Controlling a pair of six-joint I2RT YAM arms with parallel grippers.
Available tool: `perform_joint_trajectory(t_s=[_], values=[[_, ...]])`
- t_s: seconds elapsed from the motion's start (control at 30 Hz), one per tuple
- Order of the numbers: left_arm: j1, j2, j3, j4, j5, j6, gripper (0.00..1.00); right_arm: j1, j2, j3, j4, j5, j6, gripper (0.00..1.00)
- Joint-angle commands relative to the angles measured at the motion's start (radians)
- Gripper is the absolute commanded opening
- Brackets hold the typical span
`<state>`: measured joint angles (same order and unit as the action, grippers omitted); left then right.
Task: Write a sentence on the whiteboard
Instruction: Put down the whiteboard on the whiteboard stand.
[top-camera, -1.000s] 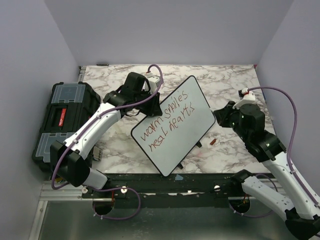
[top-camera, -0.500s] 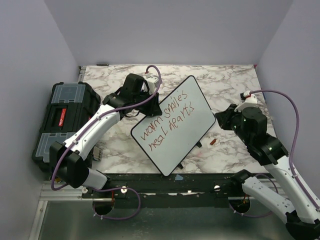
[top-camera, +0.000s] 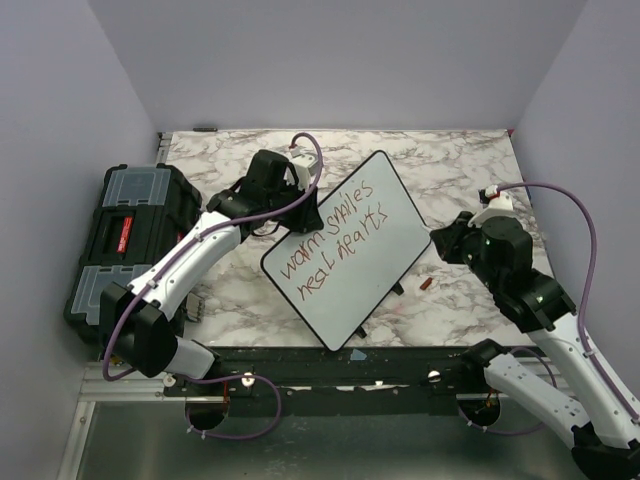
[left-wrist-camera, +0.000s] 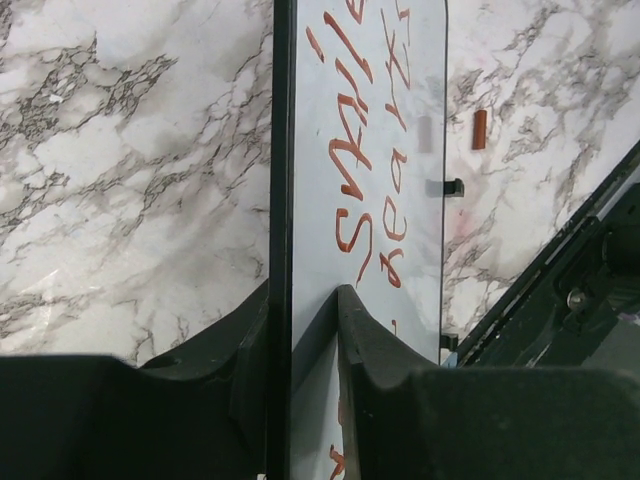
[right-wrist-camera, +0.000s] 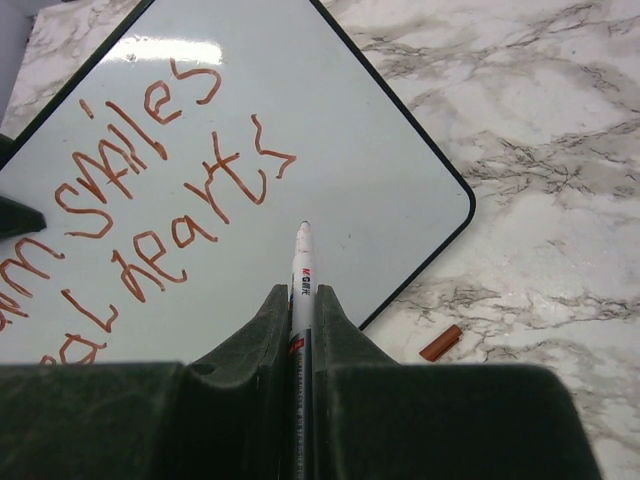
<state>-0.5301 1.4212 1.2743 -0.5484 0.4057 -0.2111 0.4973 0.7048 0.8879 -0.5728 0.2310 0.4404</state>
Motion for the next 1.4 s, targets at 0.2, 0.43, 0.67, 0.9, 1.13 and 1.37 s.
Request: perform_joint_trajectory(t_s=[0.2,0.43,0.67,0.9,1.13,1.37], values=[[-0.027,0.008,-0.082,-0.106,-0.068,0.091,0.36,0.001,-0.019,-0.018,-0.016,0.011,0.001,0.01],[-0.027,0.000,-0.094,-0.095,-0.067,0.082,0.42,0.001,-0.024,-0.020,-0.020,0.011,0.000,0.01],[-0.026,-0.013,-0.090,-0.090,-0.074,0.072,0.49,0.000,-0.027,-0.024,-0.021,0.010,0.002,0.01],[-0.027,-0.018,-0.079,-0.095,-0.084,0.062,0.53,0.001,-0.029,-0.027,-0.022,0.004,0.007,0.01],[-0.027,-0.033,-0.061,-0.108,-0.103,0.067,0.60,0.001,-0.034,-0.026,-0.026,0.007,0.008,0.01],[-0.025,-0.046,-0.035,-0.124,-0.154,0.064,0.65,0.001,-0.039,-0.021,-0.033,0.008,0.008,0.01]])
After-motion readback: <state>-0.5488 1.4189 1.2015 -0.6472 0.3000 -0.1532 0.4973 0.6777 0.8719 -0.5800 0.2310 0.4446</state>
